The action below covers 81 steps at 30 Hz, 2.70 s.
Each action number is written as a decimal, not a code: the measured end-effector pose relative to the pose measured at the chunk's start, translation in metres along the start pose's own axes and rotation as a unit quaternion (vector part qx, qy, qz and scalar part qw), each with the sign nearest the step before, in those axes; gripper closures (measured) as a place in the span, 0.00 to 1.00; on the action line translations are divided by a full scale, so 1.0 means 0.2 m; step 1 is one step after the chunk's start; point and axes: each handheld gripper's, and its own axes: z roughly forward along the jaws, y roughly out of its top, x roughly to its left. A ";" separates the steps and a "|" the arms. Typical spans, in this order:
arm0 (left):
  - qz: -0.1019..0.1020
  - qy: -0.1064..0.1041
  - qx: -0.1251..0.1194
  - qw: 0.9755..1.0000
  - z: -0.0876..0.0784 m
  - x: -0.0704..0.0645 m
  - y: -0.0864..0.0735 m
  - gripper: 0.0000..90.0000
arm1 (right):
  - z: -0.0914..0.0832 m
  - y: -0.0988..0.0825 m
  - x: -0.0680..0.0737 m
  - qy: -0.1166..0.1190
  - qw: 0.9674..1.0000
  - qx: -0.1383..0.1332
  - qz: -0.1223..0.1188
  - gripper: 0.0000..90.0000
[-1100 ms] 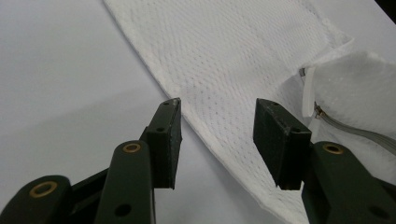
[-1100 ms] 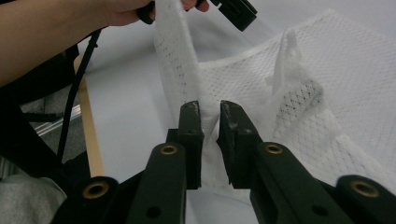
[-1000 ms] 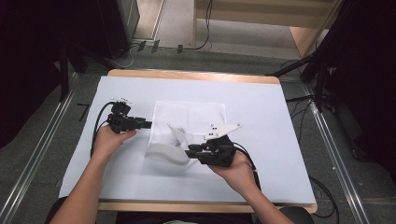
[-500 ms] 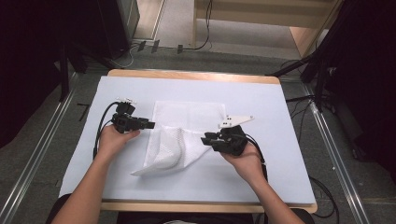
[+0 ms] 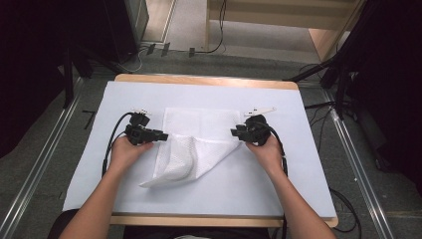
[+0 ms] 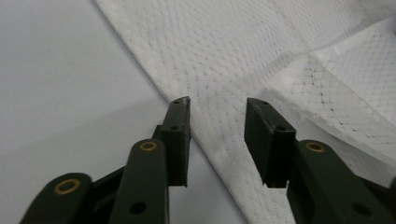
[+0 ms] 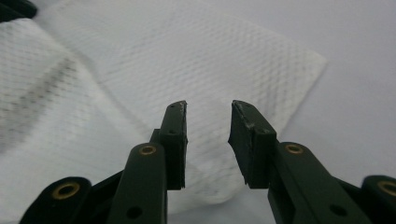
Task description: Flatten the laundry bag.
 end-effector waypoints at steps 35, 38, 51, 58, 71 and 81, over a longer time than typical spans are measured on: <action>-0.029 0.011 -0.040 0.999 0.03 0.15 0.22 1.00 | 0.26 0.13 -0.29 -0.043 0.997 0.031 0.059 1.00; -0.030 0.009 -0.044 0.999 0.02 0.14 0.22 0.94 | 0.24 0.14 -0.28 -0.045 0.997 0.029 0.060 0.92; -0.016 -0.021 -0.029 0.999 -0.08 0.00 0.10 1.00 | 0.00 0.10 -0.12 -0.026 0.999 0.001 0.020 0.73; -0.012 -0.033 -0.014 0.999 -0.01 -0.05 0.08 1.00 | -0.14 -0.01 -0.06 -0.011 1.000 -0.004 0.019 0.72; 0.017 -0.069 -0.014 0.997 0.10 -0.19 0.09 1.00 | -0.17 -0.05 -0.09 -0.020 1.000 -0.008 0.022 0.72; 0.092 -0.102 -0.023 0.990 0.07 -0.39 0.11 1.00 | -0.16 -0.04 -0.06 -0.015 1.000 -0.007 0.014 0.72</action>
